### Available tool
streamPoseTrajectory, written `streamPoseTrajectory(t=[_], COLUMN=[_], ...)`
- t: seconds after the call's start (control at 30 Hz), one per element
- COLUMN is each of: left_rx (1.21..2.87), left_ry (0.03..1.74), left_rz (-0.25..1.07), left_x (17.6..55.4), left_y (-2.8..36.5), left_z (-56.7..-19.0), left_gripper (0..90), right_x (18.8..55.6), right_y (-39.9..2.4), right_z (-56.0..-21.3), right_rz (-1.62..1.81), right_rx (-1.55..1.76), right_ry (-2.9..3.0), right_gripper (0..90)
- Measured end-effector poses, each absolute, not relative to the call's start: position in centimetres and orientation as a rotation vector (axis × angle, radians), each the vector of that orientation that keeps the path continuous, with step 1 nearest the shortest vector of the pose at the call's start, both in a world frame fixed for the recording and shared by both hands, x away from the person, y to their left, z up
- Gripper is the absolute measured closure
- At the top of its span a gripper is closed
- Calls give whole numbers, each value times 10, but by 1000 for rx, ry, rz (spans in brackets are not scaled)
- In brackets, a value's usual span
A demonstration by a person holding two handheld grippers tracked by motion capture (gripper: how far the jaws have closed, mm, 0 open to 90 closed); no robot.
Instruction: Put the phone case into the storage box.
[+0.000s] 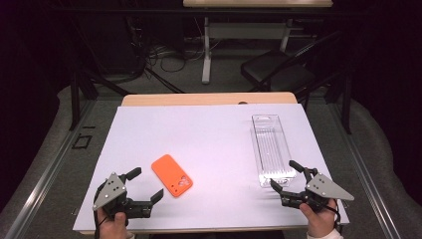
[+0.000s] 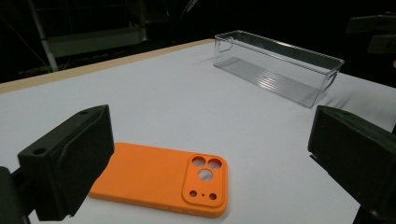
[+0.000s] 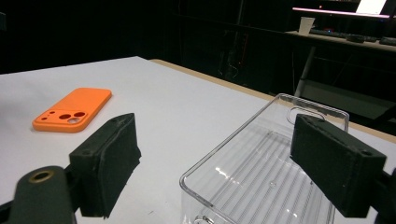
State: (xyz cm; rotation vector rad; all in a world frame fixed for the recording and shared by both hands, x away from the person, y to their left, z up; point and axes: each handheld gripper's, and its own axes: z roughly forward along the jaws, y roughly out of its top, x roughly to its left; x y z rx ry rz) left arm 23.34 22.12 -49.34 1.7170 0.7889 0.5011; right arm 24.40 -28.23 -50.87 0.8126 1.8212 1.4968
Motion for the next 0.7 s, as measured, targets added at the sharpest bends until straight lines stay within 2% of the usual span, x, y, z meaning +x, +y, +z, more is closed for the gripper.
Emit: streamPoseTrajectory(t=[0.43,0.7], left_rx=[1735,1792], left_ry=[870,992], left_rz=[437,423], left_x=[243,252], left_y=[216,209], left_z=[-498,-505], left_gripper=[6,6], right_x=[240,241], right_y=[-278,-277], right_z=[-510,-511], right_rz=[1465,1460], right_rx=[790,799], right_ry=[1846,1849], right_gripper=[146,146])
